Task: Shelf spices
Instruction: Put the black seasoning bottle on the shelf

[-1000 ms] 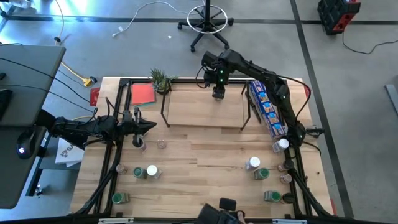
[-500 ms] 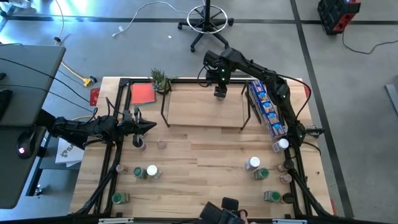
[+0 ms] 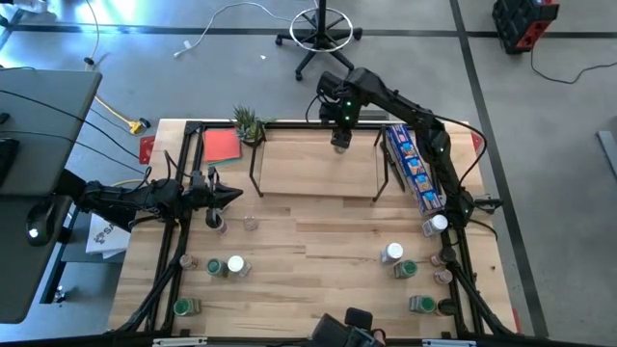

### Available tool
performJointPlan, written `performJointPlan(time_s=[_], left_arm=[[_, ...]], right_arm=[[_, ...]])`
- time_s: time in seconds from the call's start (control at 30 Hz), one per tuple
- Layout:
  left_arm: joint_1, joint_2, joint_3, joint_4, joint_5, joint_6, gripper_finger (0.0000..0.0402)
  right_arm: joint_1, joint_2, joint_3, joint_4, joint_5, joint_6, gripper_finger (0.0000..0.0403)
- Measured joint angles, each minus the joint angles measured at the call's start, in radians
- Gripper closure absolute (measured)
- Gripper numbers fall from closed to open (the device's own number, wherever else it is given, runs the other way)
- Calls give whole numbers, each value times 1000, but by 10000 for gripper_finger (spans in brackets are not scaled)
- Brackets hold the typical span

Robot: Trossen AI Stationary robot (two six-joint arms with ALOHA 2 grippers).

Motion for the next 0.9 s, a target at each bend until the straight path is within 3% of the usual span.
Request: performJointPlan(time_s=[0.37,0.67,0.9], left_arm=[[0,0,0,0,1,-17,401],[0,0,0,0,4,-27,401],[0,0,0,-1,8,-27,401]], right_arm=[[-2,0,-91,41,-21,-11,180],[-2,0,-137,85,0,-14,137],[-2,-1,-137,103,43,-8,130]])
